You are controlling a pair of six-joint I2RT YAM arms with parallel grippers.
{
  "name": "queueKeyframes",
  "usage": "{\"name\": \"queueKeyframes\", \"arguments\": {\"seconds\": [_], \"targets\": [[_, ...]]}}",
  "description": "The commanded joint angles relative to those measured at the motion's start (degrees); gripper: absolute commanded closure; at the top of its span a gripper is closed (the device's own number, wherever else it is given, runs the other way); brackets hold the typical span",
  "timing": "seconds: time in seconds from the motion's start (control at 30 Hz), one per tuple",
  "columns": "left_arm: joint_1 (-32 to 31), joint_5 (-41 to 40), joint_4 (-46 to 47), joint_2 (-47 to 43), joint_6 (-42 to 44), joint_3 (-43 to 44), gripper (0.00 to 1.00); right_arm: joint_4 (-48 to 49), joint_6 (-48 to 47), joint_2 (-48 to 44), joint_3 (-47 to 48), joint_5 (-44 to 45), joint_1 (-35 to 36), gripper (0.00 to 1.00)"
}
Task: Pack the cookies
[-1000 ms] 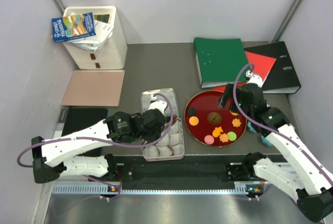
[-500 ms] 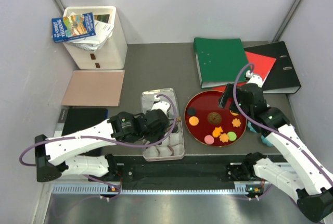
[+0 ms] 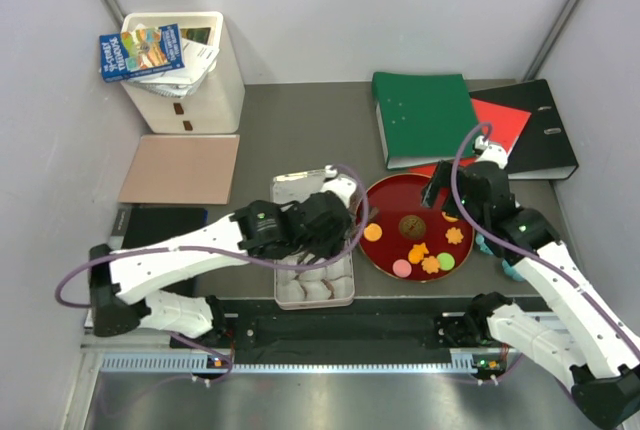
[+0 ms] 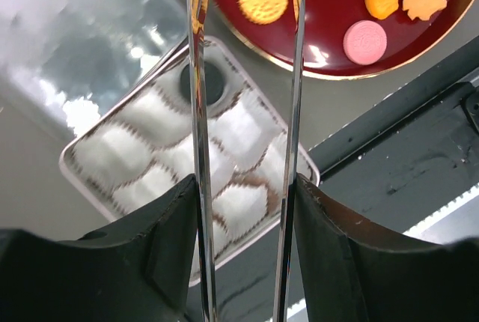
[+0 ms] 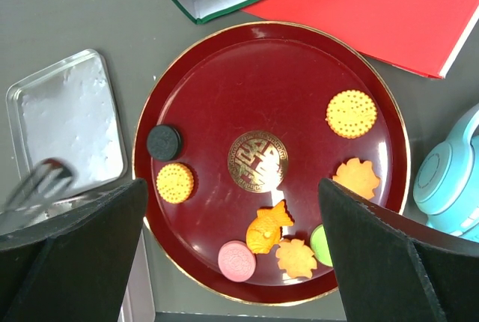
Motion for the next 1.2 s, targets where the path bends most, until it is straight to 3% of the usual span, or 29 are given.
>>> {"name": "queueKeyframes", "arguments": {"seconds": [0.0,0.53,0.83,1.17], "targets": [[-0.6,4.0,6.9,7.3,5.3,2.6,0.44,-0.3,-0.3,-1.7,0.7,1.7,-0.5,0.05],[-0.7,6.4,9.2,18.1,6.6,3.9,0.44,-2.2,-1.0,-5.4,-1.0,3.6,-0.6,0.05],[-0.6,1.4,8.8,18.2,4.4,3.3,0.42,-1.8,-1.5,-5.2,-1.3,3.1,-0.5,0.05],[-0.7,1.9,7.0,19.7,3.2,3.2,0.43,-1.5,-1.9,-4.9,-1.1,3.2,-0.5,0.05]]}}
